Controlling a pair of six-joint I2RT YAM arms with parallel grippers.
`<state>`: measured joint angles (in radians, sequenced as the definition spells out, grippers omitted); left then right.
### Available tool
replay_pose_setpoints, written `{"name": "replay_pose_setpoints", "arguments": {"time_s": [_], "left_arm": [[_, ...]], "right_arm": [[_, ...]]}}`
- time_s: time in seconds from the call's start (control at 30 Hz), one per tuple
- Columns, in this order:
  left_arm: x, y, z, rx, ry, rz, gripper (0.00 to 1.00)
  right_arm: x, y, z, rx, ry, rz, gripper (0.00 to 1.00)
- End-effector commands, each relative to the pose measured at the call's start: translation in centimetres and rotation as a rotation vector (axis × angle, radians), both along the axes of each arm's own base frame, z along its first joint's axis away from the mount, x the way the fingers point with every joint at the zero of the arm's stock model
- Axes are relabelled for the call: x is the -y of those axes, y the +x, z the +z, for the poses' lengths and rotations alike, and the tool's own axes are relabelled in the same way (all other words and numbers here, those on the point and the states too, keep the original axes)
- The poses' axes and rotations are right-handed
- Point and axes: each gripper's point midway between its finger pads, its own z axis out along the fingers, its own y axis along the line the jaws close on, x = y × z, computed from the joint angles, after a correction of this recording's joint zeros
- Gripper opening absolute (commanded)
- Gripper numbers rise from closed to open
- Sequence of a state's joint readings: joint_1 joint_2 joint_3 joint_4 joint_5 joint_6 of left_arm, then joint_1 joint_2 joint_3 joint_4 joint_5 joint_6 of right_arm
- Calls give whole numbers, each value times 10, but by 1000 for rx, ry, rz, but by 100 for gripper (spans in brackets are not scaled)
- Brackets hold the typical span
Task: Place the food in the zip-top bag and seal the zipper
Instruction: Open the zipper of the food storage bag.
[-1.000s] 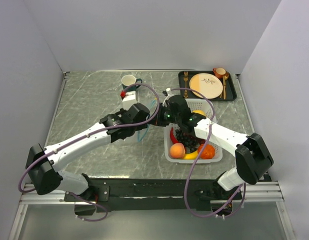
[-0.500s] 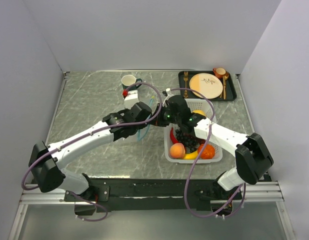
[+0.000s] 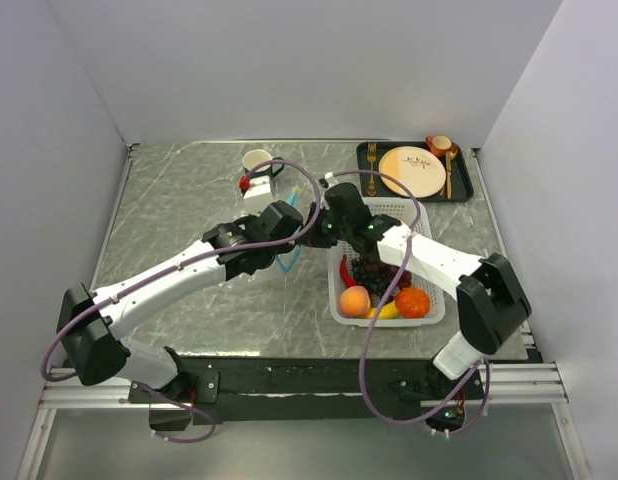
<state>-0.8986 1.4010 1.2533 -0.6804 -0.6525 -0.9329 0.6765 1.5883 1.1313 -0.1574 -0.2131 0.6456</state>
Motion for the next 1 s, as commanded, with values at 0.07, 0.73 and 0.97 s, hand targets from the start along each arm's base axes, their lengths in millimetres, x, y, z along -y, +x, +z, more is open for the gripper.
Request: {"name": "replay_pose_setpoints", "arguments": {"time_s": [0.07, 0.73, 0.97], "left_arm": [[-22, -8, 15, 41, -41, 91, 4], [-14, -1, -9, -6, 11, 111, 1], [-6, -1, -13, -9, -7, 67, 1]], "right_arm": [[8, 17, -15, -16, -117, -61, 0], [73, 8, 53, 213, -116, -266, 77], [174, -7, 18, 148, -361, -443, 89]]}}
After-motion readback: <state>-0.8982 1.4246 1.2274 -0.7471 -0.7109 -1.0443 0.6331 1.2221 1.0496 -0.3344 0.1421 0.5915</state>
